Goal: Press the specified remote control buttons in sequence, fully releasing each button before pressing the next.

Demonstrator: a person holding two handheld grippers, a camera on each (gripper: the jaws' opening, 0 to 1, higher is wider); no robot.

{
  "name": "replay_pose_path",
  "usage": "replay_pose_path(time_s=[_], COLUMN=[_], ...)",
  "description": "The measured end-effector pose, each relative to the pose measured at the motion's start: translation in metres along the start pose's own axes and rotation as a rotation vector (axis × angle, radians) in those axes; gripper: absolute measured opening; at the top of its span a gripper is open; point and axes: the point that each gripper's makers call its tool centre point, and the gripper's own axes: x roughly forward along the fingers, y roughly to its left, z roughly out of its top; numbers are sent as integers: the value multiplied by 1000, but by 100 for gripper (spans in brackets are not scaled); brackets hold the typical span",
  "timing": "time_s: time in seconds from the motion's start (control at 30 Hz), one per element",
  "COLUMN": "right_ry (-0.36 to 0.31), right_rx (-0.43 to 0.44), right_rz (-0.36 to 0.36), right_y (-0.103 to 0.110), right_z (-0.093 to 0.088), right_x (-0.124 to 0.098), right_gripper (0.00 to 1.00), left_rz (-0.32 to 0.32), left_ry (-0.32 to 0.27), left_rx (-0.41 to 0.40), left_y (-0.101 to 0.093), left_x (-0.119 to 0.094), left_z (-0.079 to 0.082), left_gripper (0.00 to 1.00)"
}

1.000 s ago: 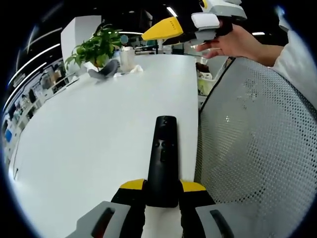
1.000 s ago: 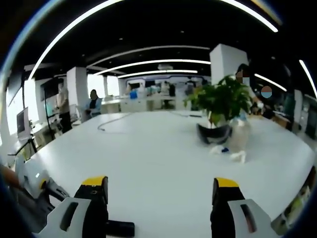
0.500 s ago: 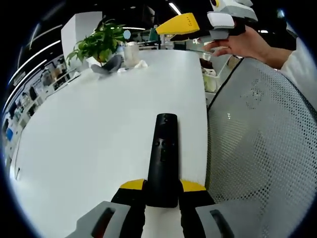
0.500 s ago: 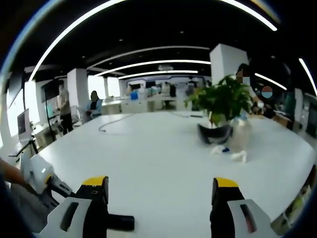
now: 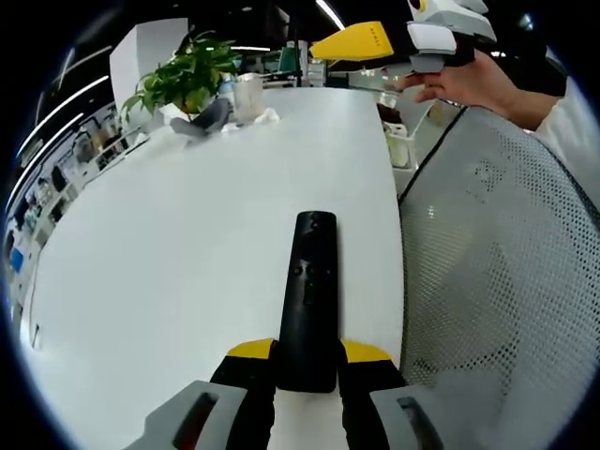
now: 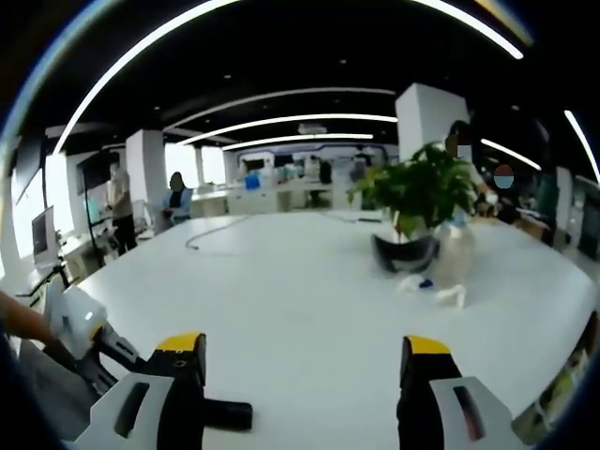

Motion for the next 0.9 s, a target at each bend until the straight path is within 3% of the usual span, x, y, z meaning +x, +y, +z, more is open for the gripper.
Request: replay_pose_path(time_s=[0.3,0.9], right_ry=[-1,-2], right_rx=[-2,3], right_rz=[-11,-13], right_y=[-2,-3], right_z=[0,0], right_x=[0,-1], right_gripper=[84,82], left_rz=[11,-11], left_ry=[23,48], left_rx=[-9,14], left_y=[14,22], left_x=[1,3], left_z=[0,1], left_gripper=[25,25])
